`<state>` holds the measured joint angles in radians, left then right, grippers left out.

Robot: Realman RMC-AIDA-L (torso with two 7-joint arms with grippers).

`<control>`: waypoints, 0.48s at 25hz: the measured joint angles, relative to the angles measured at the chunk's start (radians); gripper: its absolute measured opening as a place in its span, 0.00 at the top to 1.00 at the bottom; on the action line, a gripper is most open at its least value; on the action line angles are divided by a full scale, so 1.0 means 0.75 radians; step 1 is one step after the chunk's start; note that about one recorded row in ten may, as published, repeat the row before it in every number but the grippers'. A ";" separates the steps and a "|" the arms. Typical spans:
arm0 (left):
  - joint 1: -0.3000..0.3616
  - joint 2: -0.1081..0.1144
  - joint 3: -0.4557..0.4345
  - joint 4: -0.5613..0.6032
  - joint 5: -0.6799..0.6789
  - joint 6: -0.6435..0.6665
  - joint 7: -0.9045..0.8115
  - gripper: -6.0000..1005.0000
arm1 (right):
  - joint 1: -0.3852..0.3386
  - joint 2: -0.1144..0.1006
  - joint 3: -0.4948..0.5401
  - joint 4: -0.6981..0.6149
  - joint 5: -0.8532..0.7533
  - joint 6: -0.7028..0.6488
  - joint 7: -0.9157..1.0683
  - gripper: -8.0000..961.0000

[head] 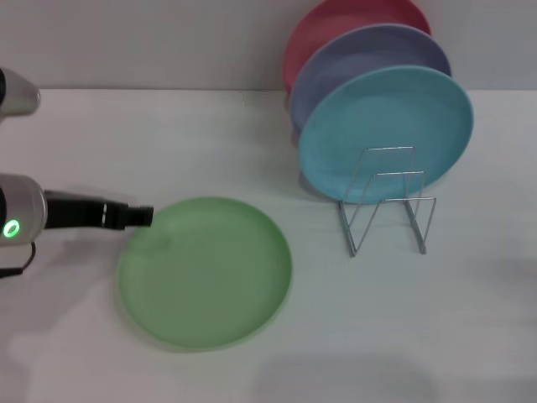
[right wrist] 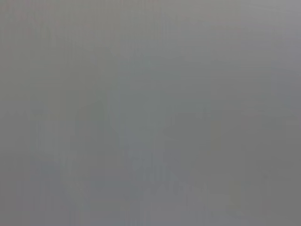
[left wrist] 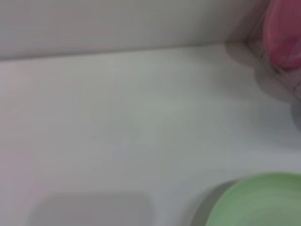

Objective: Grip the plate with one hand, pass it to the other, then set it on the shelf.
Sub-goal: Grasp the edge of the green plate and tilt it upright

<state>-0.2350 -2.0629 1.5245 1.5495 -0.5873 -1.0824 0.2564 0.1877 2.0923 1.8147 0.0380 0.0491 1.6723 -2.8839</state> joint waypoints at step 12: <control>-0.074 -0.001 0.021 -0.200 0.008 0.006 0.018 0.20 | 0.025 0.000 0.000 -0.027 0.000 -0.001 0.000 0.20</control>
<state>-0.2902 -2.0640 1.5401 1.3992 -0.5812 -1.0778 0.2698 0.2066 2.0923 1.8146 0.0177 0.0491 1.6719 -2.8839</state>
